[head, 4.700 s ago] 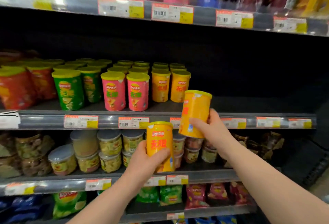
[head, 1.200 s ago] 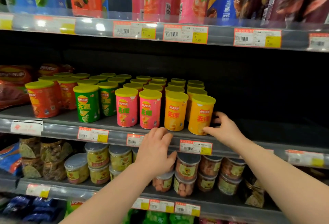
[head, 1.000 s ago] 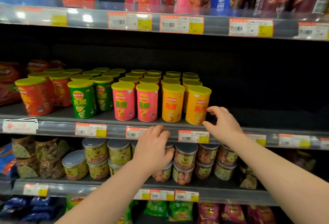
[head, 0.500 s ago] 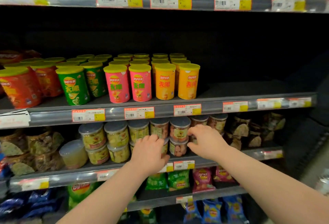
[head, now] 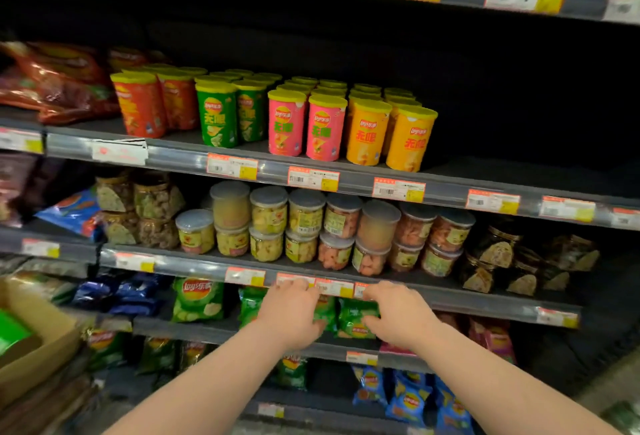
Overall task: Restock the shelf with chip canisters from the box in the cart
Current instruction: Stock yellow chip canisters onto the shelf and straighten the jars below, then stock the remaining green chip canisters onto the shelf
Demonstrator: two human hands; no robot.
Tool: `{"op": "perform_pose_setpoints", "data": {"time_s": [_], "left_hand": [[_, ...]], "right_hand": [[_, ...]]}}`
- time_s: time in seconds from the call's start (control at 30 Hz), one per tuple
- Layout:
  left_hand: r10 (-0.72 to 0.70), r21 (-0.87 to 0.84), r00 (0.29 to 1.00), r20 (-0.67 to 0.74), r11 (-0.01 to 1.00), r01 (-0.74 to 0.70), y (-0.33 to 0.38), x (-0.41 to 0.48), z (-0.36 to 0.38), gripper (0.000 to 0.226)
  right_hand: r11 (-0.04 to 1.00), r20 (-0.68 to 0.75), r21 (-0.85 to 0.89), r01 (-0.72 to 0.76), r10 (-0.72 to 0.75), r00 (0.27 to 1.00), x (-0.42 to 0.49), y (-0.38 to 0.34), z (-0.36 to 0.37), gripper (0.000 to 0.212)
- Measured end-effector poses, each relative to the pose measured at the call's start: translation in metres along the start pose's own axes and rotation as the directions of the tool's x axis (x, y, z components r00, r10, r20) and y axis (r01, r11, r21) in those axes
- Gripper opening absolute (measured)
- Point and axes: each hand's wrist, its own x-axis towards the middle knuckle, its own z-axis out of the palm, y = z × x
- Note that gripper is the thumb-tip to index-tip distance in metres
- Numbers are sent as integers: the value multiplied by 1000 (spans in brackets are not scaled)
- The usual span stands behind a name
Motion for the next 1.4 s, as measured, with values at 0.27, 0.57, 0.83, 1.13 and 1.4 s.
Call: {"op": "perform_pose_setpoints", "data": {"time_s": [0.27,0.57,0.83,1.13,1.4], "left_hand": [[-102,-31,990,99,994,105,30,-74,32,50],[-340,-16,918,204,937,350,14,-179,72,44],[-467,-46,851,241,870,491,-27,-242,94,52],[-570,-114,789,229,789,603,-144,-308,101,47],[-678,-154,699,230,683,714,-259,-372,105,45]], "right_hand": [[996,112,23,83,-85,990,-51,1,35,48],[956,212,70,284,-293,932,-87,-60,85,45],[915,231,53,399,-400,887,-90,-126,102,39],[861,292,32,507,-493,819,-61,-269,108,42],[789,329,5,615,-582,744,-32,-417,118,47]]}}
